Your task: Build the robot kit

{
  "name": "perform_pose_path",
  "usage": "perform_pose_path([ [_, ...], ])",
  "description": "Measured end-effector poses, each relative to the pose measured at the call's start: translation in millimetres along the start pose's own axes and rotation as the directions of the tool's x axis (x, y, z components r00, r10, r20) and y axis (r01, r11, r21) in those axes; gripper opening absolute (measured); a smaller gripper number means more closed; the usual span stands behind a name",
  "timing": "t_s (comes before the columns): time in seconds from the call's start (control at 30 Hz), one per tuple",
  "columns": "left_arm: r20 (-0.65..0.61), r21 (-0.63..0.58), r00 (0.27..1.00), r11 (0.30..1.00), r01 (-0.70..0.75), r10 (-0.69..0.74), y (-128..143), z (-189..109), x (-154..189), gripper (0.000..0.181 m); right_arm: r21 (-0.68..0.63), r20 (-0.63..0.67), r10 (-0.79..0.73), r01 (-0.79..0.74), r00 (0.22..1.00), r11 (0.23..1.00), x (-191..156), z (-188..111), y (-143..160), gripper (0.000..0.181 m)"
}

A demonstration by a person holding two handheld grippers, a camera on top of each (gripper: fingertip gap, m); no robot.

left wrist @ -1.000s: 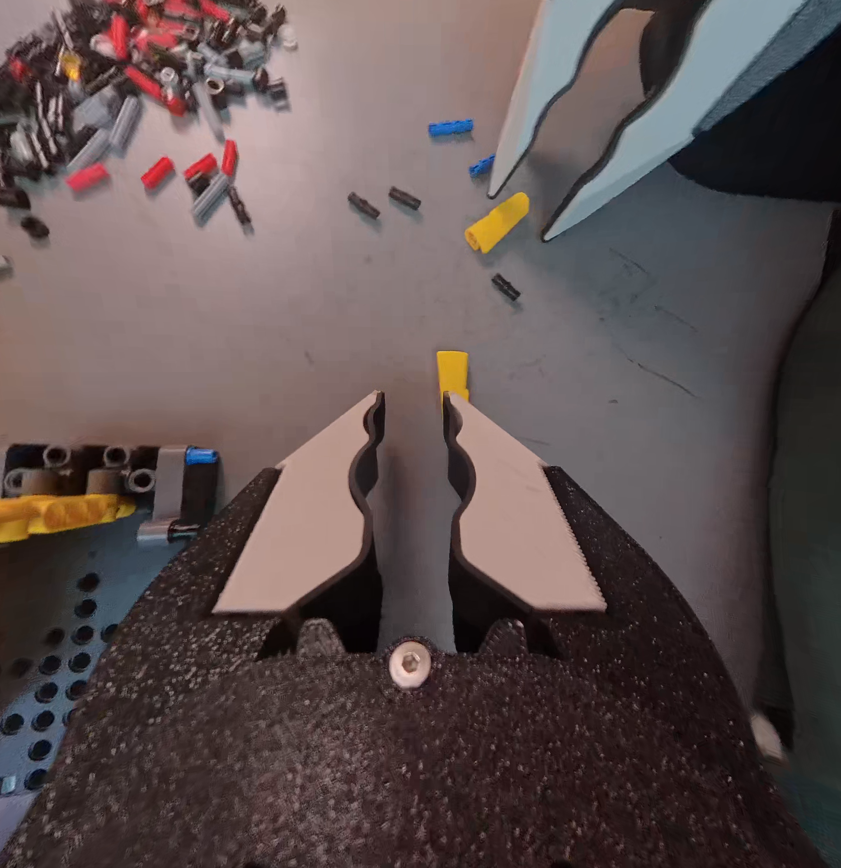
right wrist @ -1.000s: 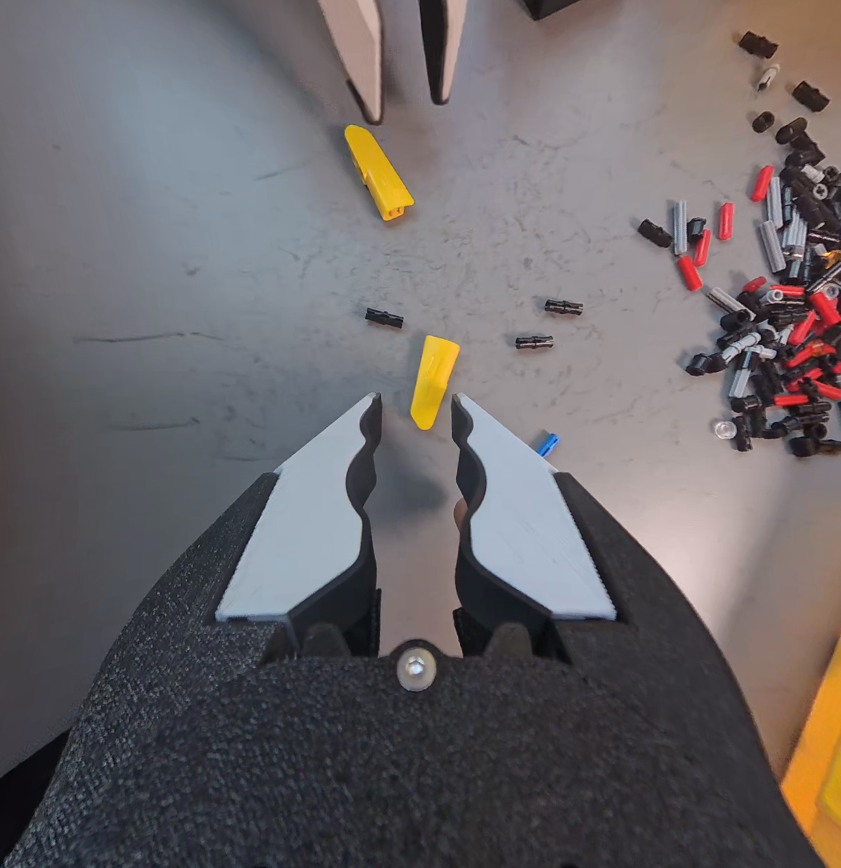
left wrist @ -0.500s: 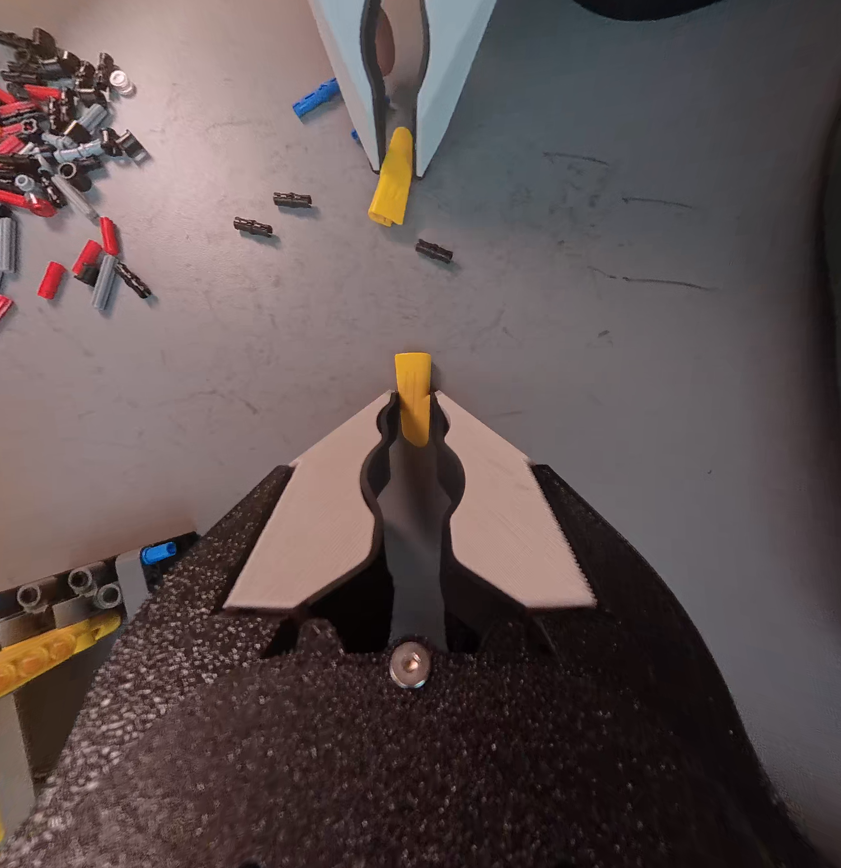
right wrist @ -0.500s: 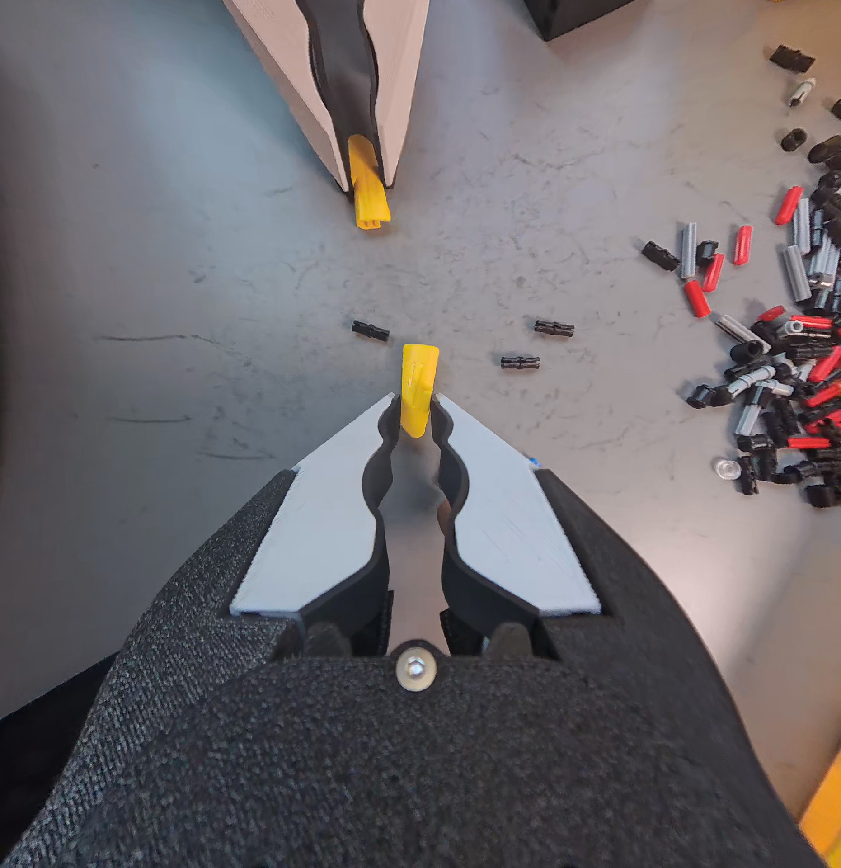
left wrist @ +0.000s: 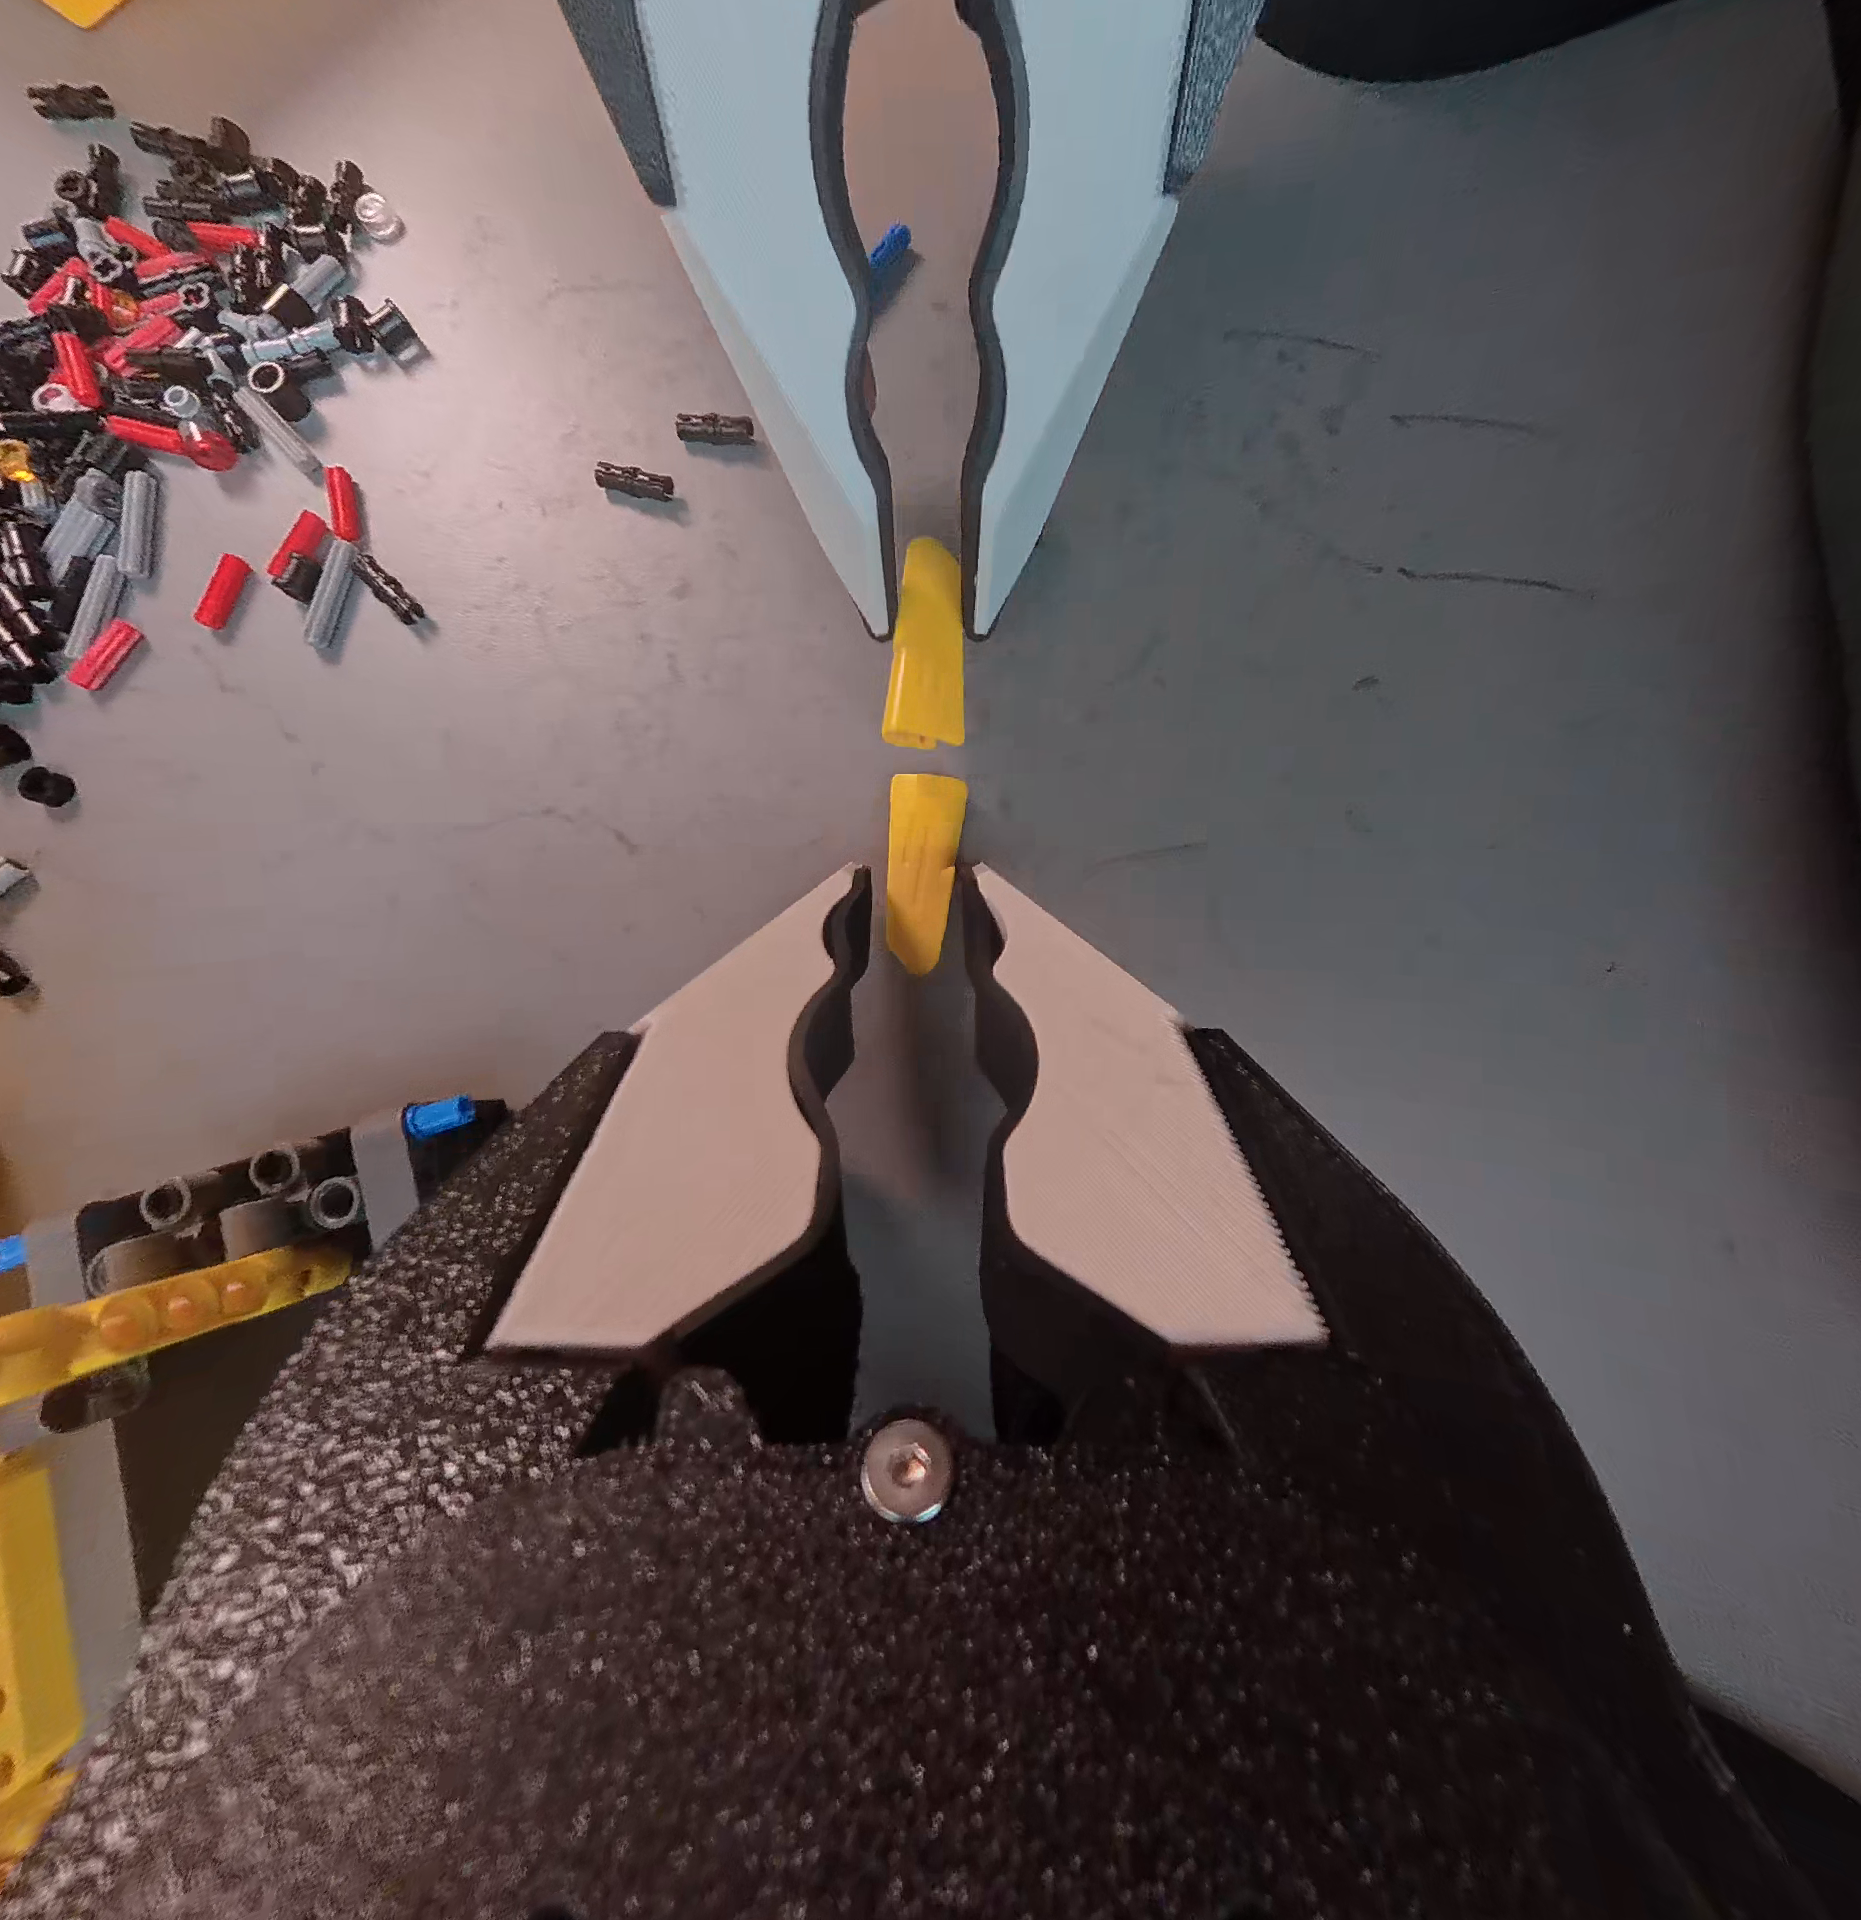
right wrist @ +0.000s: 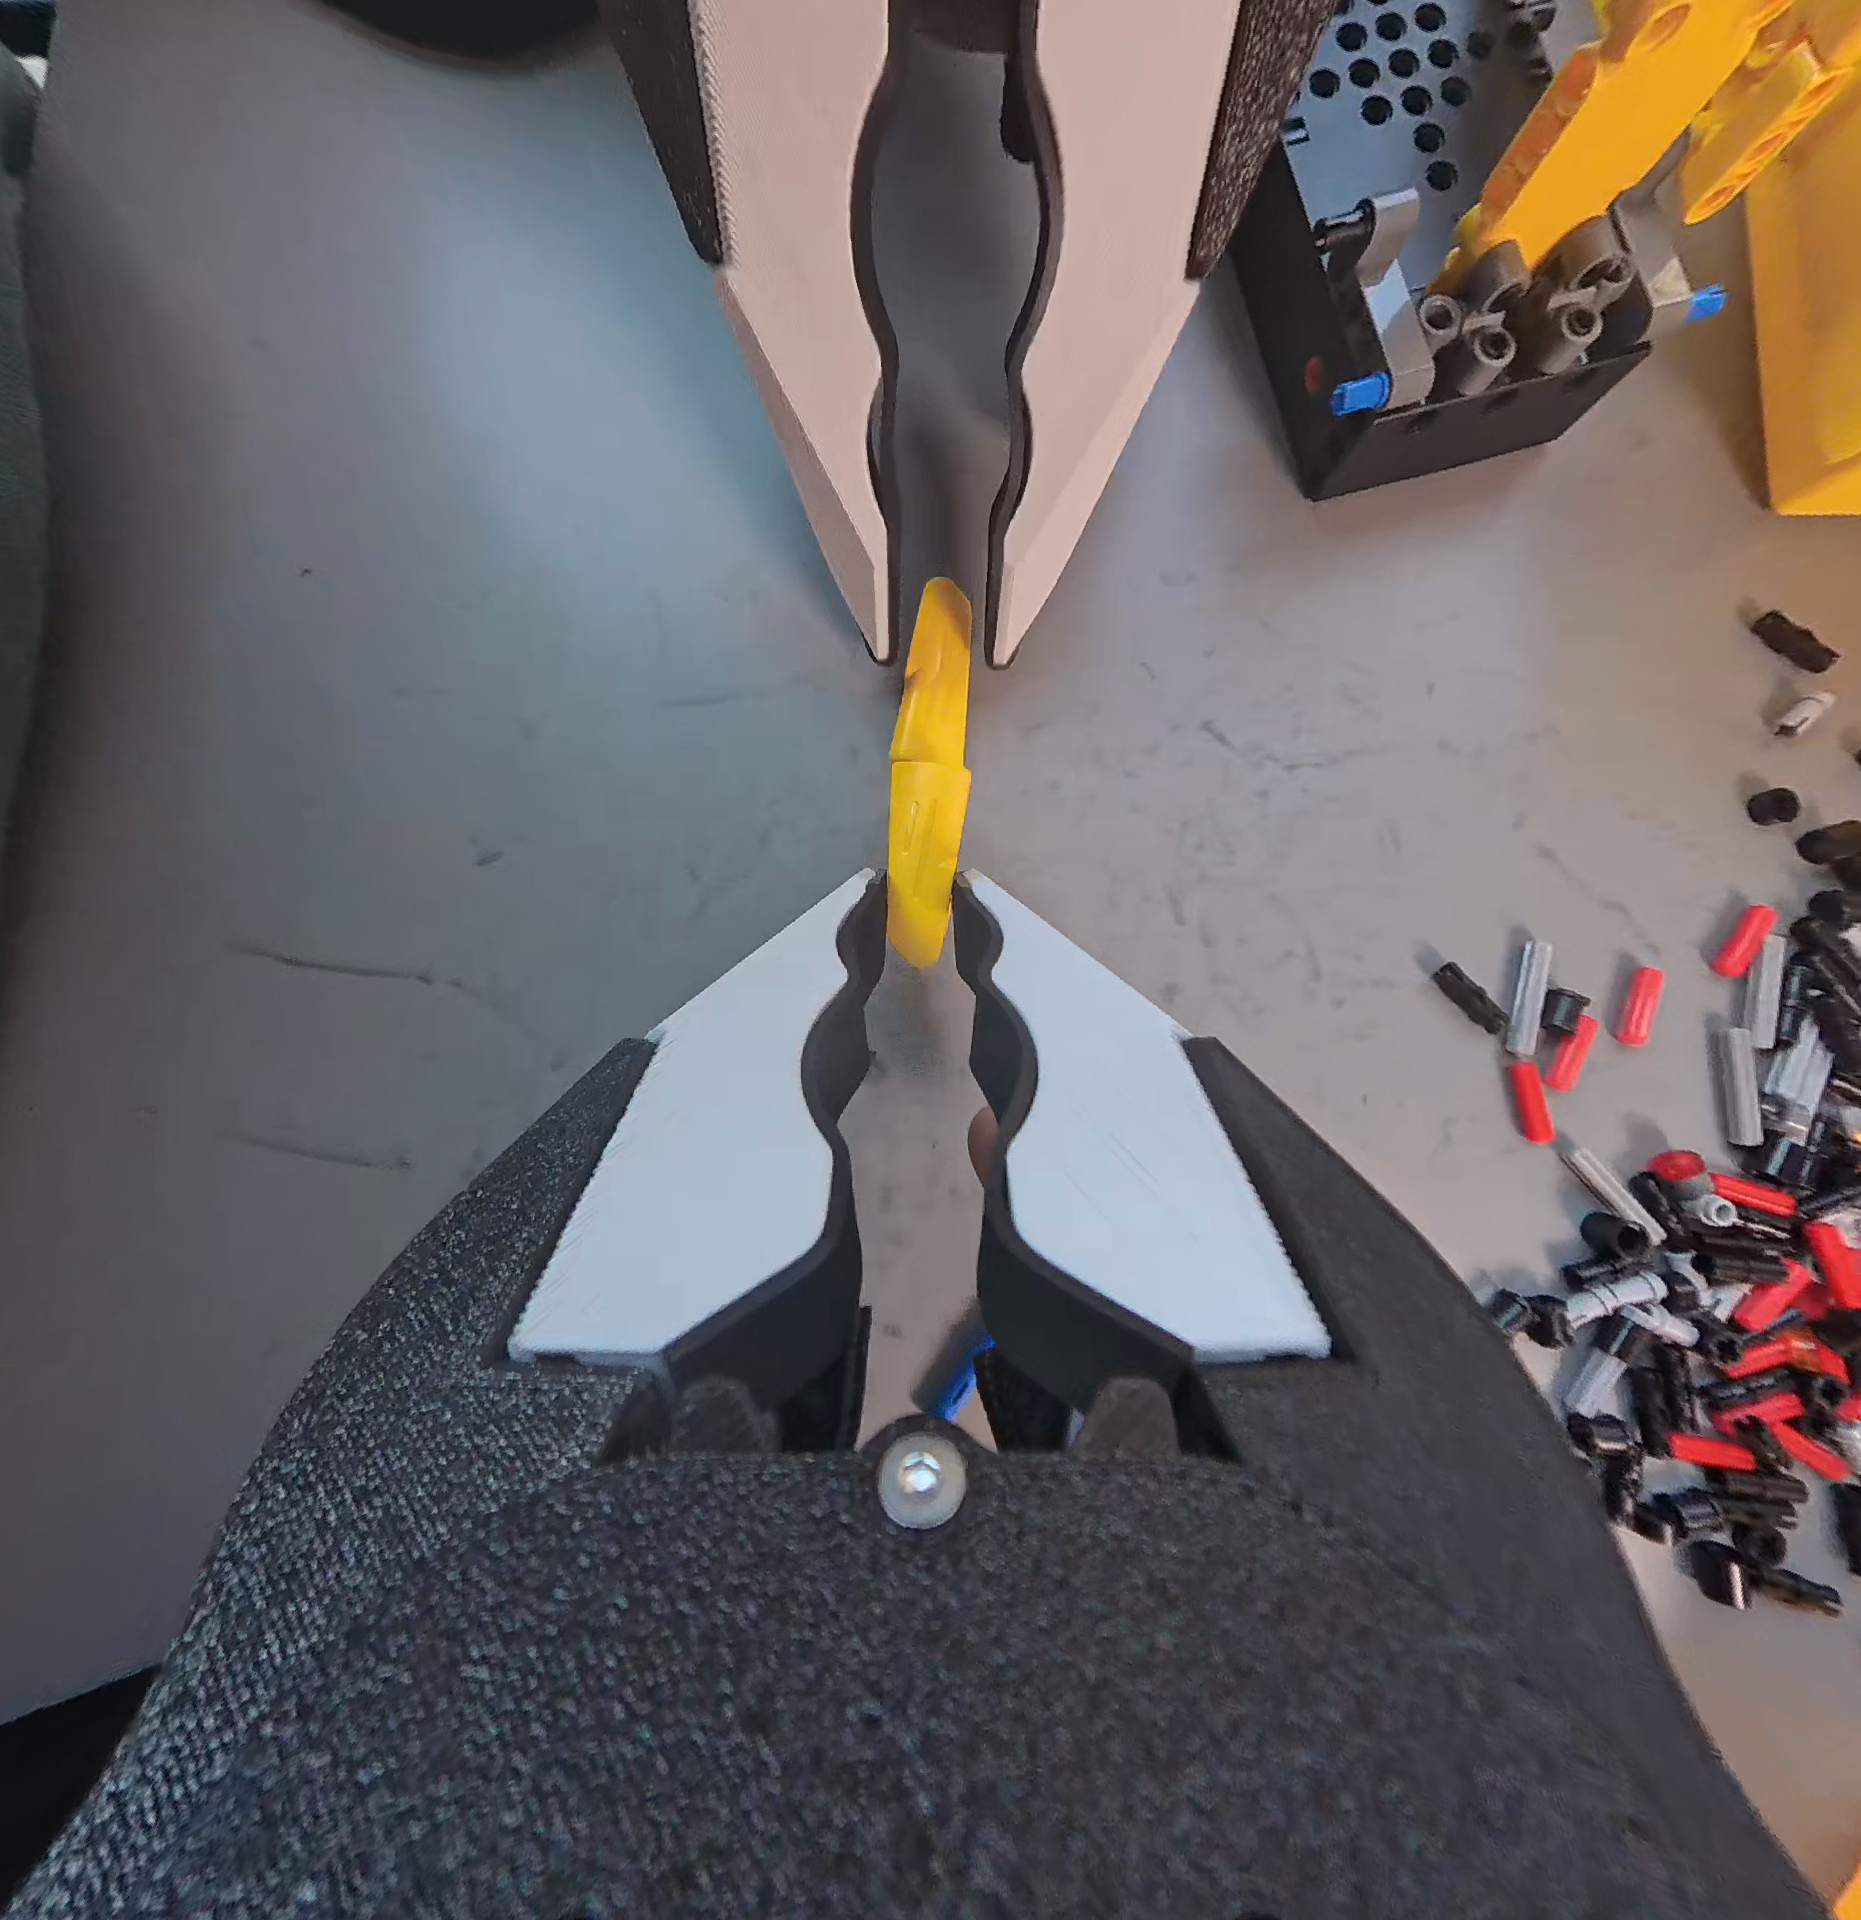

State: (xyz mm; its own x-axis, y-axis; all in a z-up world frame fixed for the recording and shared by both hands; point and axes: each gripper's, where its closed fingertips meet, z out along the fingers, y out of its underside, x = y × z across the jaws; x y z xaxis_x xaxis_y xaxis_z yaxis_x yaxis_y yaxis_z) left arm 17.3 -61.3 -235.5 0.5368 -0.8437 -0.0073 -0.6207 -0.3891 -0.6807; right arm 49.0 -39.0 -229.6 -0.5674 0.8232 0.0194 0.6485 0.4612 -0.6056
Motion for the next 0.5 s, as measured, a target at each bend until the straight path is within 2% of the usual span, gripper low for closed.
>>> perform_pose_path([
  [0.2, -0.008, 0.013, 1.0, 1.0, 0.013, -0.013, 4.6, 0.6, 1.7, 0.019, -0.03, -0.007, 0.01, -0.01, 1.0, 1.0, -0.5, 5.9, 7.3, 0.012],
  [0.3, 0.002, 0.011, 1.0, 1.0, -0.006, 0.006, 4.5, 2.5, 2.3, 0.011, -0.033, -0.009, 0.009, -0.009, 1.0, 0.999, -0.9, 7.7, 8.1, 0.013],
  [0.5, 0.021, 0.015, 1.0, 1.0, -0.014, 0.013, 4.2, 3.4, 1.0, 0.011, -0.025, -0.015, 0.01, -0.01, 1.0, 1.0, -0.5, 7.4, 8.0, 0.015],
])
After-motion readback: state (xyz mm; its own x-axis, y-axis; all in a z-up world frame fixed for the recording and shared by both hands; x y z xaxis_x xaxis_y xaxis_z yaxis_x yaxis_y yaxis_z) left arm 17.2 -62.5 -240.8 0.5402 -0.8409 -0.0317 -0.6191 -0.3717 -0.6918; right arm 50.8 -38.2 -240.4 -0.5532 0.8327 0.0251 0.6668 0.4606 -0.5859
